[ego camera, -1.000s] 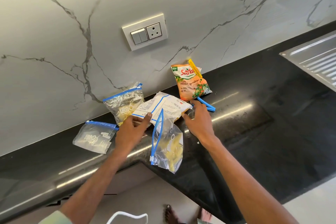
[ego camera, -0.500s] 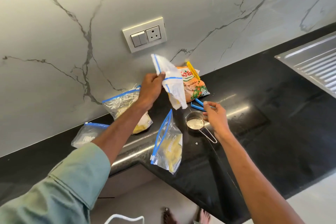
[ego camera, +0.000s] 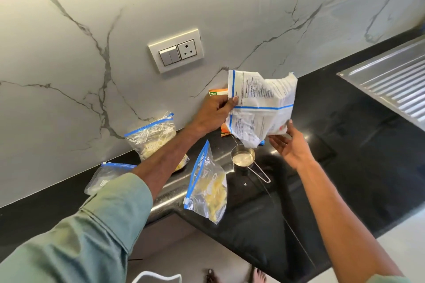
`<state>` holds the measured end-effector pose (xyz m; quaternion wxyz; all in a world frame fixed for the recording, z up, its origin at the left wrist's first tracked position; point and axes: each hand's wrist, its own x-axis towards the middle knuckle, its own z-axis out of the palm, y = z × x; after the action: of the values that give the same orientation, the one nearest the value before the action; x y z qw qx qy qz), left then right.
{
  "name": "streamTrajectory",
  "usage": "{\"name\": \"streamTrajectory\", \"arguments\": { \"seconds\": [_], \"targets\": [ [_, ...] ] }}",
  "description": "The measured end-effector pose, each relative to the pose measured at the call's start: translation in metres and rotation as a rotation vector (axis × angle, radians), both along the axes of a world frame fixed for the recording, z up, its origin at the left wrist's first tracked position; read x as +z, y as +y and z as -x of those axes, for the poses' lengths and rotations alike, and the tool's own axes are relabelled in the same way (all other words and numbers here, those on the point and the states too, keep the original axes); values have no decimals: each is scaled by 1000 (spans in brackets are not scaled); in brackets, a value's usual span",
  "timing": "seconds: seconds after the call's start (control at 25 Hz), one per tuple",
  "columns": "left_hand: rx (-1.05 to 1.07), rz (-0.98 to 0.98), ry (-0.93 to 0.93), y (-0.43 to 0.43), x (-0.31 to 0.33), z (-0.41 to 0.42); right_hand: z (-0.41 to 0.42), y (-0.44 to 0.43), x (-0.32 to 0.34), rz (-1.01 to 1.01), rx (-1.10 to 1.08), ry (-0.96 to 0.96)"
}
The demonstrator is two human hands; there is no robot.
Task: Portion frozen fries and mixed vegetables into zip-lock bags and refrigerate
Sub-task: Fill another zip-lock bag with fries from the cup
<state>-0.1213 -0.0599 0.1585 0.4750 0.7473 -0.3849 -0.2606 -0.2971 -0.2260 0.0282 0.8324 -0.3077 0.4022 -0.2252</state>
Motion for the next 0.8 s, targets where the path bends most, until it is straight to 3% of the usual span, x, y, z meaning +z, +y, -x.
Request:
{"name": "streamTrajectory", "arguments": {
  "seconds": [0.28, 0.56, 0.8],
  "targets": [
    [-14, -330, 5, -4, -66, -23, 33, -17, -17, 243, -98, 119],
    [187, -509, 262, 4, -96, -41, 33, -10, -25, 549, -44, 221],
    [183, -580, 426, 4, -101, -48, 20, -13, -20, 833, -83, 298]
  ]
}}
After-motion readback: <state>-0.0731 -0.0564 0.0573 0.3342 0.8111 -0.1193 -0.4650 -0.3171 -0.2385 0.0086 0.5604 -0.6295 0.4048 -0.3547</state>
